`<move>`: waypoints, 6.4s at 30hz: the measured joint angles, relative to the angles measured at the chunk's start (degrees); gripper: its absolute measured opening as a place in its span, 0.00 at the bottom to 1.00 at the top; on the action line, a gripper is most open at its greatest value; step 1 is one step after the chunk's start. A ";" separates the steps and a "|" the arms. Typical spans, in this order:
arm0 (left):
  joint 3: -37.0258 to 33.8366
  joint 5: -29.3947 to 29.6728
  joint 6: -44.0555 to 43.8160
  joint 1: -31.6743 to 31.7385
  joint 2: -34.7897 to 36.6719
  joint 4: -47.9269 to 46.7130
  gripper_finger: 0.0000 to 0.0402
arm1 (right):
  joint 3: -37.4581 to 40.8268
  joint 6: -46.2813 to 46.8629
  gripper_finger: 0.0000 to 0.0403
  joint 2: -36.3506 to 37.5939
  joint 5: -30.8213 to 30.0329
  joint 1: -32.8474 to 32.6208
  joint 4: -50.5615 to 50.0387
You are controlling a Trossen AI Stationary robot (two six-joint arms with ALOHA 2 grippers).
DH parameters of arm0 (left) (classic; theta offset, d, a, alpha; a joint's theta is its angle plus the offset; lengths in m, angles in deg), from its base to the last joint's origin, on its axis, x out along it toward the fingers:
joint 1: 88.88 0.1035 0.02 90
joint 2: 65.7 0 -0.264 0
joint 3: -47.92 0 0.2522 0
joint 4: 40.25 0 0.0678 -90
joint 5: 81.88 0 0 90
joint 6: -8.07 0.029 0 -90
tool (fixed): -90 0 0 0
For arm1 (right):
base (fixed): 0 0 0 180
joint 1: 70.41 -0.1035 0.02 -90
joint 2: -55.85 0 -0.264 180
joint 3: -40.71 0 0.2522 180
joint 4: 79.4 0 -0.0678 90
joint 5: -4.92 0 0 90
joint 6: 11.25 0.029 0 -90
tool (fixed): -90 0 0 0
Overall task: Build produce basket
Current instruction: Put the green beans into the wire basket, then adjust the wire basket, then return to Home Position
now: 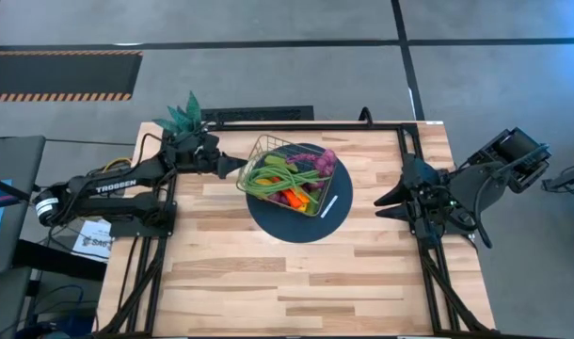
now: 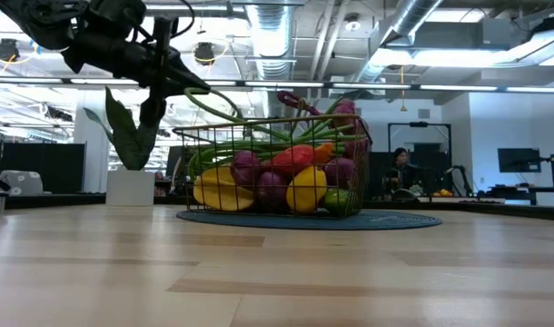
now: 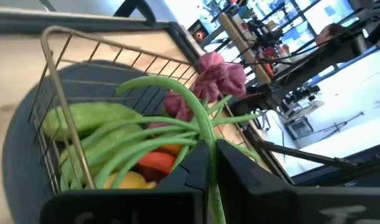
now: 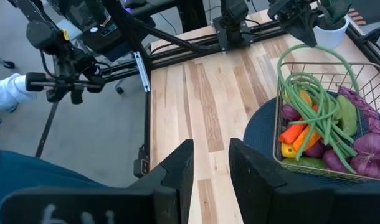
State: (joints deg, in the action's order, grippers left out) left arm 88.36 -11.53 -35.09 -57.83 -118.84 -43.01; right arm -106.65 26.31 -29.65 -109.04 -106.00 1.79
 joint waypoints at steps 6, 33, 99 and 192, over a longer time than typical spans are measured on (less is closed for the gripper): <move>0.00 0.87 4.09 0.00 -0.10 0.02 0.08 | 0.00 0.02 0.30 0.00 0.01 0.00 0.34; 10.35 4.40 16.06 0.33 -0.22 -4.99 0.44 | 0.00 0.09 0.30 0.00 -0.06 0.00 0.80; 18.97 11.55 28.95 10.97 -25.45 -32.02 0.00 | 100.30 19.16 0.00 13.23 5.72 36.90 86.13; -16.68 25.12 18.66 -32.72 22.21 1.41 0.00 | 124.98 -13.93 0.00 85.18 -1.06 11.56 89.79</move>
State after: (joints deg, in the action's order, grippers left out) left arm 71.68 13.59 -16.43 -90.55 -96.63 -41.60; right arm 18.33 12.38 55.54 -110.10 -94.44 91.58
